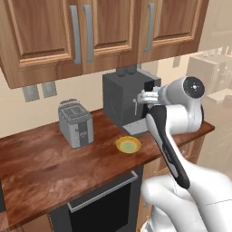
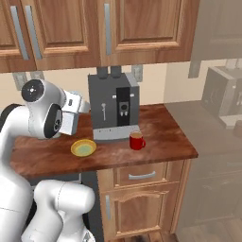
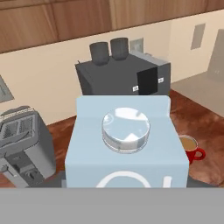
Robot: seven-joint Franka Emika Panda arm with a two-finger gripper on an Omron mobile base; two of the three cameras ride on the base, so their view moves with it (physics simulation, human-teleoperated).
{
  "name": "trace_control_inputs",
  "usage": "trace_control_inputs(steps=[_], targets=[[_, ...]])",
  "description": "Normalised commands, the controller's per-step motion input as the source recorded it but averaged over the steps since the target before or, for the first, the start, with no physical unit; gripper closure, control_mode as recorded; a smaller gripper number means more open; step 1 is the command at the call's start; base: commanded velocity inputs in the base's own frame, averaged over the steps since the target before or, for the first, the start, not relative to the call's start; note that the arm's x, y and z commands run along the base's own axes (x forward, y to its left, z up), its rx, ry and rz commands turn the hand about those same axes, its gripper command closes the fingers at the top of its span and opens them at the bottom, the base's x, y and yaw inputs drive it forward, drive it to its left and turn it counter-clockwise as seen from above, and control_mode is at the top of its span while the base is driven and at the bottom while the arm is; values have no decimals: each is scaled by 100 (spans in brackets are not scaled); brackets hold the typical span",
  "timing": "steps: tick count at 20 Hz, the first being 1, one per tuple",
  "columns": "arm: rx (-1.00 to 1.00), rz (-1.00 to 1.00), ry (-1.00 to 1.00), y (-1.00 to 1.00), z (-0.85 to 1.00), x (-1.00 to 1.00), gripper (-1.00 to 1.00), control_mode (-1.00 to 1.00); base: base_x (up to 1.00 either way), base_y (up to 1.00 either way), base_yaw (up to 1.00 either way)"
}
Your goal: Take a sugar cube from the saucer and place it inside the coffee. Then, grab milk from the fridge and place it next to the coffee on the counter to sweeten the coffee.
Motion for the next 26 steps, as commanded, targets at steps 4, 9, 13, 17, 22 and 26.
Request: trace_control_inputs(steps=[4,9,13,17,22,26], targets=[[0,0,0,0,0,1,100,-100,0,0,0],[0,21,-5,-3,-16,5,100,-100,0,0,0],[0,36,-17,-40,-24,5,100,-100,0,0,0],[-1,39,-15,-58,-31,0,100,-100,0,0,0],[-1,36,-10,-56,-23,9,100,-100,0,0,0],[0,24,-2,-30,-14,35,100,-100,0,0,0]])
